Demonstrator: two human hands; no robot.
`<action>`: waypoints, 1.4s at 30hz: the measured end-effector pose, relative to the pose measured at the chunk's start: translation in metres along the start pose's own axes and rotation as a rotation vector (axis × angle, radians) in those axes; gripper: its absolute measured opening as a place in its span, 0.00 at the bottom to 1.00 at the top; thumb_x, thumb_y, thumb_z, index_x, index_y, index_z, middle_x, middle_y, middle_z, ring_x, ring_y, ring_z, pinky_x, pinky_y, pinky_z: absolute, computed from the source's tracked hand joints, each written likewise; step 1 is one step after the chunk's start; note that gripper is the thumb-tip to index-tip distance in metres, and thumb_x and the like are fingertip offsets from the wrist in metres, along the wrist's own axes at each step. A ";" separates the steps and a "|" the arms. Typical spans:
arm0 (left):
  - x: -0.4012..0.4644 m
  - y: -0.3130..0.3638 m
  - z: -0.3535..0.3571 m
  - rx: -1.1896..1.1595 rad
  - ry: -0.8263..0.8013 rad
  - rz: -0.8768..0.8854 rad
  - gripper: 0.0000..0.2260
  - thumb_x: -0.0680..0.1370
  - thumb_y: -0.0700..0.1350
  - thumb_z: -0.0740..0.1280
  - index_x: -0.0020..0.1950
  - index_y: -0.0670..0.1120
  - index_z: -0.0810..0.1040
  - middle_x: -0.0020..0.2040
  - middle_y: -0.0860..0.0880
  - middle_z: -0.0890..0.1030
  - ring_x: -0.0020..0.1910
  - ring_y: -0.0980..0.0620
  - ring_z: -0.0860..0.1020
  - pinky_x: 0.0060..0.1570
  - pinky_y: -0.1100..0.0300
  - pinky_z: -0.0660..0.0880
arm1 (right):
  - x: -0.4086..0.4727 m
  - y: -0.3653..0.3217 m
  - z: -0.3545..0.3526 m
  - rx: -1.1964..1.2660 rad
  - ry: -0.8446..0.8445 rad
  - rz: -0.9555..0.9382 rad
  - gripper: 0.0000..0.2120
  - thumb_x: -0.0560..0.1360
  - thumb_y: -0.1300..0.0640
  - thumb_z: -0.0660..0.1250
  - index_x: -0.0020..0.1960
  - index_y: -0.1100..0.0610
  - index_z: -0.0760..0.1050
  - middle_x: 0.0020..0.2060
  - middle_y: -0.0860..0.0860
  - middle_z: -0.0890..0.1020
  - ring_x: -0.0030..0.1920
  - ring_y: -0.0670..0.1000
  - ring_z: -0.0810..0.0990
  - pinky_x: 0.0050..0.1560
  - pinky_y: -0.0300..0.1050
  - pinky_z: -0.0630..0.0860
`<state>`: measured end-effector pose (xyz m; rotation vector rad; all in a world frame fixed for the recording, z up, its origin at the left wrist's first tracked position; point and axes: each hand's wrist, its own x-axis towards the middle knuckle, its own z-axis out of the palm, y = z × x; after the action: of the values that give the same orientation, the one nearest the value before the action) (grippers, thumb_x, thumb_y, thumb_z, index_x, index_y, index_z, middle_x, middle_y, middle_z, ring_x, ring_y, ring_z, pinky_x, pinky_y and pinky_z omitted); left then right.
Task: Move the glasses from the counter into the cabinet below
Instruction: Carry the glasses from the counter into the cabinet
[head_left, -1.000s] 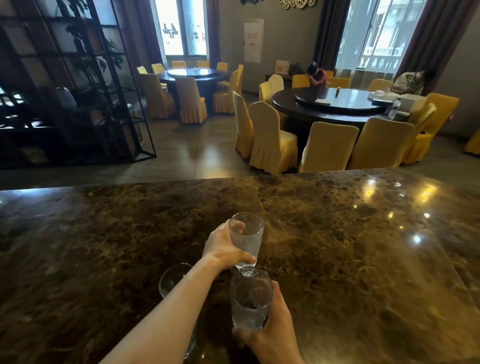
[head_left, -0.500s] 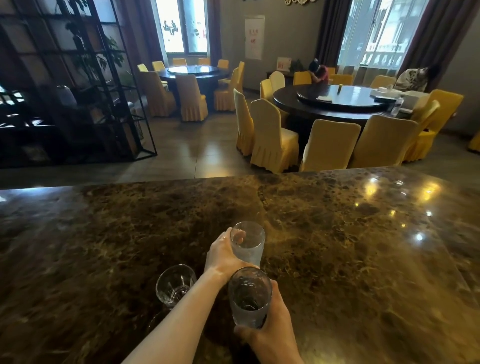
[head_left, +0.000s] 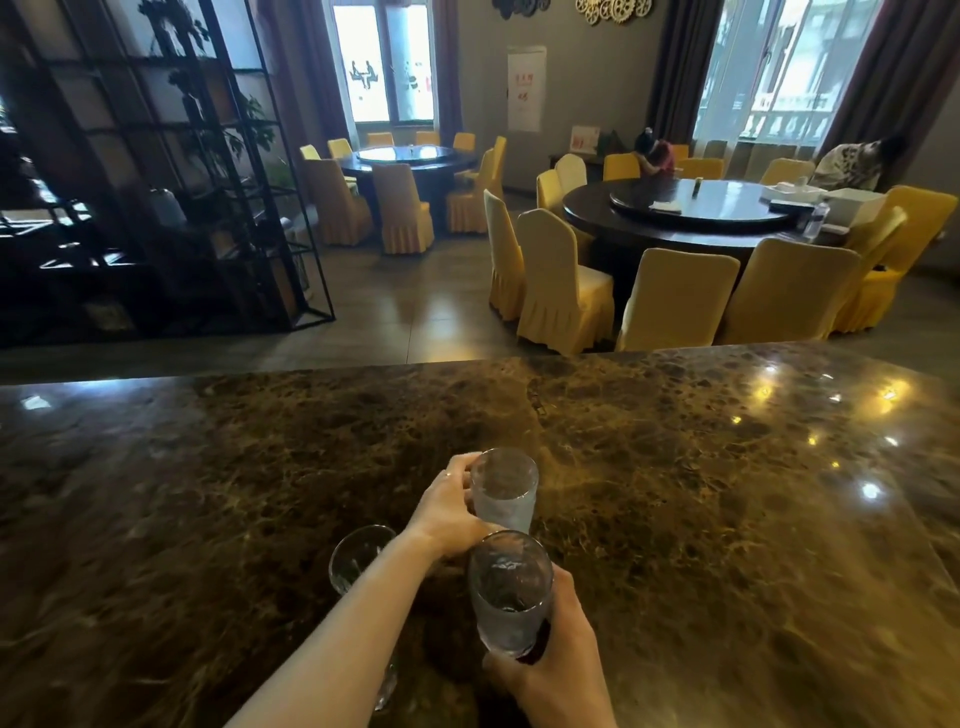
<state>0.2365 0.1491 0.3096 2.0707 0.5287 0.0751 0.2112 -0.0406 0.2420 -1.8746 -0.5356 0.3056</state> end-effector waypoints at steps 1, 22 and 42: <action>-0.006 0.005 -0.008 0.000 -0.006 -0.002 0.45 0.67 0.42 0.82 0.77 0.52 0.61 0.73 0.48 0.70 0.73 0.48 0.69 0.71 0.51 0.69 | -0.002 -0.001 -0.002 -0.006 -0.010 0.021 0.46 0.56 0.56 0.84 0.66 0.35 0.65 0.60 0.37 0.77 0.61 0.41 0.77 0.63 0.44 0.77; -0.204 -0.089 -0.018 -0.141 0.426 -0.016 0.63 0.48 0.75 0.76 0.77 0.56 0.56 0.73 0.54 0.67 0.69 0.59 0.69 0.70 0.58 0.65 | -0.036 -0.107 0.068 -0.110 -0.022 -0.308 0.16 0.72 0.57 0.74 0.54 0.43 0.75 0.47 0.41 0.79 0.48 0.44 0.81 0.48 0.43 0.80; -0.168 -0.117 0.010 0.001 0.568 -0.204 0.40 0.61 0.66 0.77 0.67 0.61 0.62 0.64 0.64 0.73 0.63 0.61 0.74 0.61 0.67 0.70 | 0.069 -0.112 0.134 -0.580 -0.228 0.092 0.43 0.63 0.44 0.82 0.72 0.48 0.64 0.64 0.51 0.72 0.64 0.56 0.76 0.60 0.49 0.77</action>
<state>0.0475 0.1257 0.2333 1.9736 1.0796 0.5523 0.1856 0.1353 0.3016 -2.4469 -0.7500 0.4641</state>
